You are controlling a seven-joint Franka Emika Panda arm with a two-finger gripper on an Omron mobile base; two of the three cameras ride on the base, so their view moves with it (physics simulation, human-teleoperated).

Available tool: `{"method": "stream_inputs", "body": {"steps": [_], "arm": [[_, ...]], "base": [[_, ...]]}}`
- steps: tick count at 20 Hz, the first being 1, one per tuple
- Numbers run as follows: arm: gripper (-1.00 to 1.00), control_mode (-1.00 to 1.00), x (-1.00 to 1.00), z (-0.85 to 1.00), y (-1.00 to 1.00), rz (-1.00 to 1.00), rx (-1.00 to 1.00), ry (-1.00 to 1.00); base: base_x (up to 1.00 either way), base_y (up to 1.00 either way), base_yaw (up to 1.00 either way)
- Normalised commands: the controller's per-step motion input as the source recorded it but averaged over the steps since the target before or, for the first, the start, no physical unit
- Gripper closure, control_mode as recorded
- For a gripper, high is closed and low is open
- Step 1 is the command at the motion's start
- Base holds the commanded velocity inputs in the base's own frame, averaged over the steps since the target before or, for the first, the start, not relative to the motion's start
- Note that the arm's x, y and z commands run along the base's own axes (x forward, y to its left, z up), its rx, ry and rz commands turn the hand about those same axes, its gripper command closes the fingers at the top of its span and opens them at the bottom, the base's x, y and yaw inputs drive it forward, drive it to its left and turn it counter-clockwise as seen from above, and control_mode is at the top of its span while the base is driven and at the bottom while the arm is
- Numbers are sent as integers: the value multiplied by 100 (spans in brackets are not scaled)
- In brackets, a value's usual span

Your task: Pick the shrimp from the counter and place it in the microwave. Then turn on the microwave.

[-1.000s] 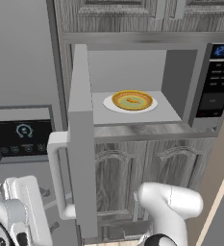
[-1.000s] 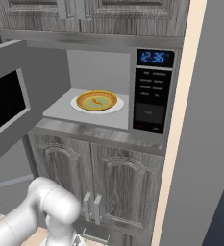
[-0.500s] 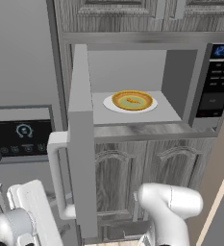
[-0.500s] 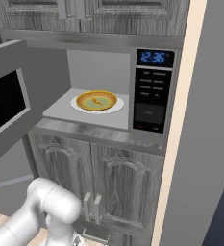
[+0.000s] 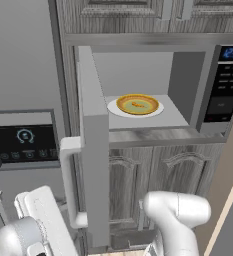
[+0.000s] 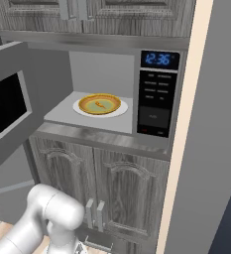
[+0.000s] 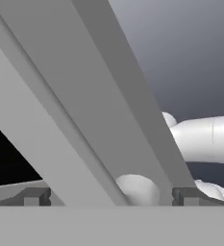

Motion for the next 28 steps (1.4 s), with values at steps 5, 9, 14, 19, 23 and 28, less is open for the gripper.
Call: {"method": "stream_inputs", "body": {"steps": [5, 9, 14, 19, 23, 28], "arm": [[-100, -100, -9, 17, -22, 0, -5, 0], [-100, -100, -11, 14, -27, 0, -4, 0], [-100, -100, -14, 11, -29, 0, -1, 0], [-100, -100, -15, 9, -35, 0, 0, 0], [-100, -100, -14, 10, -37, 0, 0, 0], [-100, -100, -11, 13, -38, 0, 0, 0]], "base": [[0, 0, 0], [0, 0, 0], [0, 0, 0], [0, 0, 0], [0, 0, 0], [0, 0, 0]]}}
